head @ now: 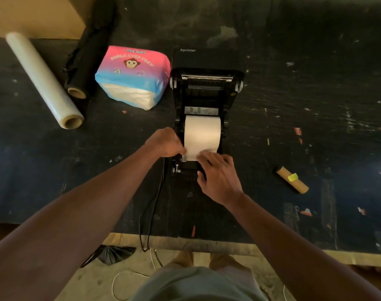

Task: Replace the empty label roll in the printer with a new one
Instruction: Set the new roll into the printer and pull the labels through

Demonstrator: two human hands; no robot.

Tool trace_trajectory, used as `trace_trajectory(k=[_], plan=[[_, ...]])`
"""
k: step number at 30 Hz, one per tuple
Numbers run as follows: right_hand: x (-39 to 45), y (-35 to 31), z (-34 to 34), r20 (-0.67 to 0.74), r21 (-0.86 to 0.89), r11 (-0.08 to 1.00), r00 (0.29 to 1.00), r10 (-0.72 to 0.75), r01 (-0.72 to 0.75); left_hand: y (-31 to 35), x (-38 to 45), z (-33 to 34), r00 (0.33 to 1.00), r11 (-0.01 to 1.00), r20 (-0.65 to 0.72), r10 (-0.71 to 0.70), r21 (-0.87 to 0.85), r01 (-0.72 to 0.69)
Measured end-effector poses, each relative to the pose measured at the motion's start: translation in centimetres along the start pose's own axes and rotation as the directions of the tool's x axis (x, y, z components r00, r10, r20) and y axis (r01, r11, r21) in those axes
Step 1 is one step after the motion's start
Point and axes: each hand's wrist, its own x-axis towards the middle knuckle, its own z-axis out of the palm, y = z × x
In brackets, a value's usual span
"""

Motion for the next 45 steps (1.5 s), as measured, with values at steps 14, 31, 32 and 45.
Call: trace_trajectory(k=[14,31,32,45], plan=[[-0.3,-0.3,-1.3,-0.001,0.0,1.0,1.0,-0.007,0.007,-3.0,-6.4,5.5,0.734,0.807,-0.338,0.59,0.277,-0.521],[-0.5,0.7,-2.1,0.063,-0.085,0.991,0.994,-0.095,0.1,-2.4,-6.2,6.1,0.748,0.736,-0.206,0.631,0.463,-0.493],[-0.5,0.7,-2.2,0.065,-0.109,0.987,0.992,-0.108,0.114,-2.5,-6.2,6.1,0.748,0.734,-0.2,0.633,0.462,-0.498],[-0.5,0.6,-1.2,0.145,-0.119,0.986,0.985,-0.097,0.115,-2.6,-5.8,6.3,0.72,0.692,-0.18,0.67,0.502,-0.519]])
